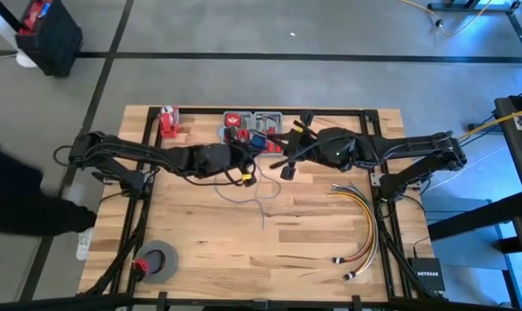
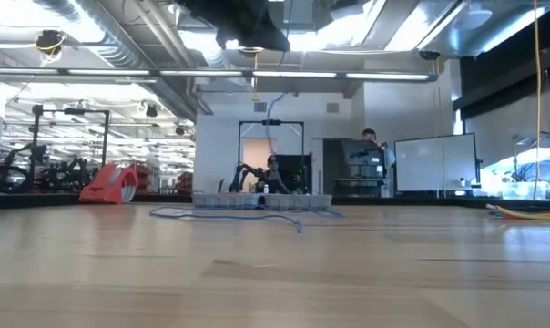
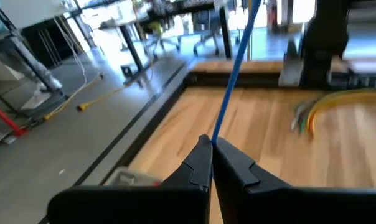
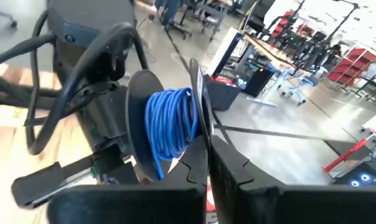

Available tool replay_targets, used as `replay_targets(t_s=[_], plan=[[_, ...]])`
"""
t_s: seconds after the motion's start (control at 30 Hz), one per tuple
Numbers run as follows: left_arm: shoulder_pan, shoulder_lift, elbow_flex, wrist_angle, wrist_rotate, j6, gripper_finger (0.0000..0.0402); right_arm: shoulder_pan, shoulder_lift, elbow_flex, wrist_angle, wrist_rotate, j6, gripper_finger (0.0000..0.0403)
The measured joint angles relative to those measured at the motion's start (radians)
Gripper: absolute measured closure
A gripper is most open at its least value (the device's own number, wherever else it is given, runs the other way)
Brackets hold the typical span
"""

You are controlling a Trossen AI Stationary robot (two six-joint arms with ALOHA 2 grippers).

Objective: Coil cords
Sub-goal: Coil the blue wire into the black spool

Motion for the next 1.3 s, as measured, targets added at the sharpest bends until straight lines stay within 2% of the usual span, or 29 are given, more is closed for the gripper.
replay_targets(t_s=[0.13, 0.4, 0.73, 1.0, 1.1, 1.3], plan=[[0.000, 0.001, 0.000, -0.056, -0.007, -0.002, 0.0401, 0.004, -0.009, 0.000, -0.014, -0.004, 0.006, 0.0397], [-0.006, 0.001, 0.000, -0.061, -0.012, -0.001, 0.0401, 0.015, -0.023, 0.018, -0.025, -0.009, 0.004, 0.0397], [-0.012, 0.000, 0.002, -0.054, -0.013, 0.005, 0.0401, 0.014, -0.024, 0.117, -0.044, -0.037, 0.000, 0.0397], [-0.014, 0.002, -0.002, -0.073, -0.014, 0.017, 0.0401, 0.014, -0.028, 0.130, -0.154, -0.045, 0.036, 0.0397], [-0.013, -0.001, -0.005, -0.096, -0.018, 0.022, 0.0401, 0.015, -0.030, 0.112, -0.247, -0.045, 0.042, 0.0397], [-0.024, -0.039, -0.009, -0.178, -0.103, 0.021, 0.0401, 0.016, -0.015, 0.047, -0.445, -0.041, 0.096, 0.0397]])
